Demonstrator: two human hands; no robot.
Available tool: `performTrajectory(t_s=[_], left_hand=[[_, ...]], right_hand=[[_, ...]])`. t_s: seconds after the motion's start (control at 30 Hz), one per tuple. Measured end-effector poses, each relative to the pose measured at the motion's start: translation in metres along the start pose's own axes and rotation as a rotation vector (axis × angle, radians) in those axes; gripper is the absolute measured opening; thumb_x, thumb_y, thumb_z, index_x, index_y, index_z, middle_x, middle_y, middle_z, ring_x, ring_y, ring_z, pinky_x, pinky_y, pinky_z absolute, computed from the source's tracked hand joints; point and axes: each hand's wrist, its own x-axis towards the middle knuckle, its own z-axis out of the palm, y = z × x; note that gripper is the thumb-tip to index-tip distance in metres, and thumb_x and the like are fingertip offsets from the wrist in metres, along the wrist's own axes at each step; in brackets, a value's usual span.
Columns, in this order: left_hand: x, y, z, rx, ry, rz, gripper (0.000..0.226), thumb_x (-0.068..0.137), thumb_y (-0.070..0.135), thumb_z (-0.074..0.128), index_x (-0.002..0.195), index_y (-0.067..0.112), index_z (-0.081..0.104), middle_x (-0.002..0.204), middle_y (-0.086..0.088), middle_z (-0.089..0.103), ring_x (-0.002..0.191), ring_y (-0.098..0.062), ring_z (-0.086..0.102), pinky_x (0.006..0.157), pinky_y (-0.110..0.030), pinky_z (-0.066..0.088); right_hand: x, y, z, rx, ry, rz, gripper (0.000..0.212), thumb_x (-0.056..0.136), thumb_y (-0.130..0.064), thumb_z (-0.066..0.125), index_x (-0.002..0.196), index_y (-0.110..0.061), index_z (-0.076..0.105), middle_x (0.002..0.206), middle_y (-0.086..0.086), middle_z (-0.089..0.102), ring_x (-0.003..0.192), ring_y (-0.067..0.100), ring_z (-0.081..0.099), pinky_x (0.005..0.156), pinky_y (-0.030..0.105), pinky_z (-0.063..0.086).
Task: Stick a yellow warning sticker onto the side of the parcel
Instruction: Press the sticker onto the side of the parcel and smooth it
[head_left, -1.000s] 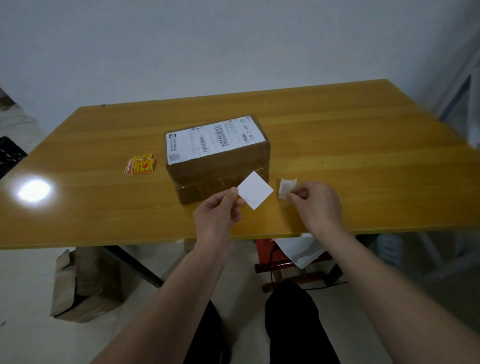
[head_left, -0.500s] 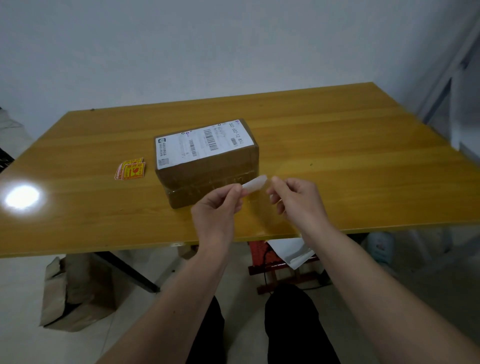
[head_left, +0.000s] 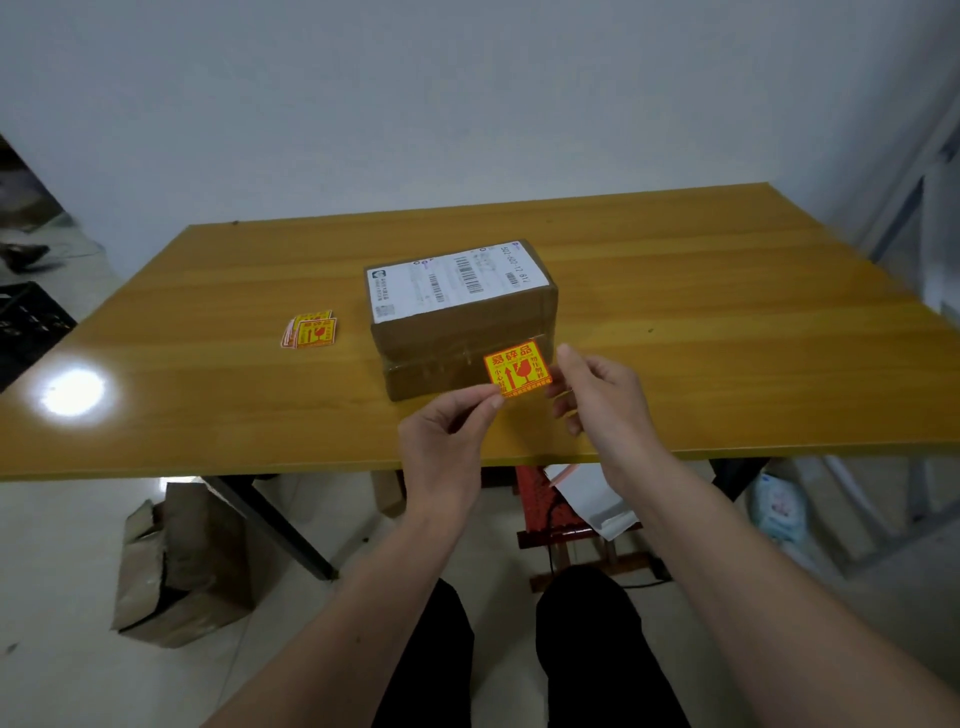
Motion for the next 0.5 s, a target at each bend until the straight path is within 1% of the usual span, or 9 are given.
performTrajectory(t_s=[0.13, 0.2, 0.3, 0.4, 0.5], left_hand=[[-0.001, 0.0, -0.012, 0.043, -0.009, 0.041, 0.011, 0.078, 0.011, 0.071, 0.085, 0.02, 0.074, 0.083, 0.012, 0.072, 0.084, -0.001, 0.067, 0.075, -0.011, 0.053], [-0.001, 0.001, -0.017, 0.053, -0.011, 0.048, 0.011, 0.079, 0.012, 0.071, 0.086, 0.019, 0.074, 0.083, 0.012, 0.072, 0.083, 0.0, 0.067, 0.074, -0.01, 0.052], [-0.001, 0.004, -0.022, 0.058, -0.007, 0.062, 0.011, 0.079, 0.011, 0.07, 0.089, 0.015, 0.074, 0.082, 0.012, 0.071, 0.08, 0.004, 0.065, 0.071, -0.007, 0.05], [-0.001, 0.004, -0.027, 0.064, -0.002, 0.078, 0.011, 0.08, 0.011, 0.07, 0.089, 0.014, 0.074, 0.082, 0.012, 0.071, 0.078, 0.005, 0.065, 0.07, -0.006, 0.05], [-0.002, 0.002, -0.031, 0.078, -0.031, 0.093, 0.012, 0.079, 0.01, 0.07, 0.088, 0.018, 0.074, 0.082, 0.014, 0.07, 0.079, 0.006, 0.065, 0.069, -0.005, 0.049]], right_hand=[[-0.004, -0.003, 0.006, -0.057, -0.026, -0.016, 0.027, 0.094, -0.03, 0.052, 0.074, -0.015, 0.065, 0.069, -0.003, 0.06, 0.062, 0.009, 0.054, 0.058, 0.023, 0.039], [-0.005, -0.006, 0.007, -0.083, -0.032, -0.02, 0.025, 0.093, -0.025, 0.055, 0.075, -0.011, 0.065, 0.068, -0.002, 0.06, 0.061, 0.009, 0.053, 0.056, 0.021, 0.039], [-0.005, -0.012, 0.007, -0.089, -0.023, -0.011, 0.026, 0.092, -0.024, 0.056, 0.074, -0.009, 0.066, 0.064, -0.001, 0.058, 0.058, 0.01, 0.051, 0.054, 0.022, 0.038], [-0.004, -0.015, 0.007, -0.079, -0.032, 0.021, 0.025, 0.09, -0.025, 0.06, 0.079, -0.005, 0.069, 0.063, 0.0, 0.057, 0.056, 0.01, 0.05, 0.051, 0.023, 0.039], [-0.005, -0.016, 0.009, -0.072, -0.088, 0.058, 0.022, 0.085, -0.023, 0.068, 0.085, -0.001, 0.07, 0.064, 0.0, 0.058, 0.056, 0.009, 0.05, 0.048, 0.021, 0.04]])
